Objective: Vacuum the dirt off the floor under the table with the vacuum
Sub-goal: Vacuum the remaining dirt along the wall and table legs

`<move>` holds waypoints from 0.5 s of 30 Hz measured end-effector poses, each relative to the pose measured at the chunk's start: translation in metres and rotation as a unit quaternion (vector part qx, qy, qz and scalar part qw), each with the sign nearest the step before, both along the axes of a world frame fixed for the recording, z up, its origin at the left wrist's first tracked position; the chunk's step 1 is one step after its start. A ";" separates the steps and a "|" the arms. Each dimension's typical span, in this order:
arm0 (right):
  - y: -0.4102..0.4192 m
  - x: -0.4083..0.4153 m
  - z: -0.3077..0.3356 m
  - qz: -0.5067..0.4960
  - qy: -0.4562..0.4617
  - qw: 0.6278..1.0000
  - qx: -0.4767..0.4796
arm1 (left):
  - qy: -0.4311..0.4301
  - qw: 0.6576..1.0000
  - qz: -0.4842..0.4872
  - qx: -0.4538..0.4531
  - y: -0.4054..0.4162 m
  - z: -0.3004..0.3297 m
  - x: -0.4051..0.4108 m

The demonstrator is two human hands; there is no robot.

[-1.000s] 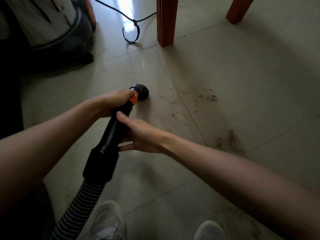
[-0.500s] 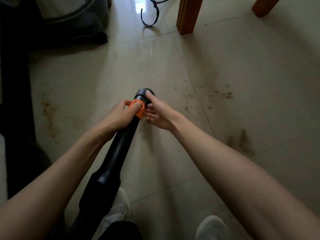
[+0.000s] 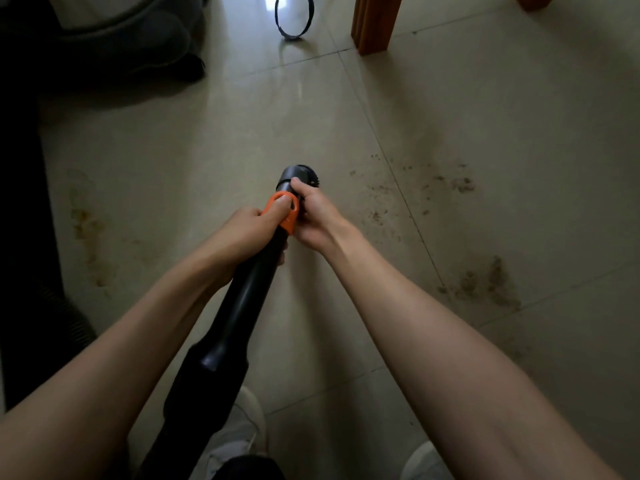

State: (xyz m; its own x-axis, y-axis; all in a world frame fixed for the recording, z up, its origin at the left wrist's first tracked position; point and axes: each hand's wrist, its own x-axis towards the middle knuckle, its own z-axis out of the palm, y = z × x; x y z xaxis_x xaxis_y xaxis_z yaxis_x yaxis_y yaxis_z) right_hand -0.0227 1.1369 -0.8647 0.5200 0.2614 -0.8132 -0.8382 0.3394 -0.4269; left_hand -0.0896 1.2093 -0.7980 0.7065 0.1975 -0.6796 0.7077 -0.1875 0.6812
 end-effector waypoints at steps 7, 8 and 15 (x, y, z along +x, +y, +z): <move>-0.019 -0.002 -0.002 -0.008 0.003 0.998 0.055 | 0.025 1.000 -0.004 -0.009 -0.009 0.002 0.007; -0.027 -0.001 -0.001 0.003 0.006 0.998 0.065 | 0.024 1.000 -0.007 -0.007 -0.012 0.003 0.008; -0.051 0.008 0.028 0.041 0.017 0.998 0.053 | 0.044 0.998 -0.040 0.037 -0.030 0.018 0.010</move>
State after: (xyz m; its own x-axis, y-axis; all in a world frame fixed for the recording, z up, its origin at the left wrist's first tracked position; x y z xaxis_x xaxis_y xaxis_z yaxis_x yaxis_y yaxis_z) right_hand -0.0150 1.0861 -0.8367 0.4657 0.3879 -0.7954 -0.8786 0.3101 -0.3632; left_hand -0.0800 1.1796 -0.7800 0.6603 0.1943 -0.7254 0.7449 -0.2926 0.5996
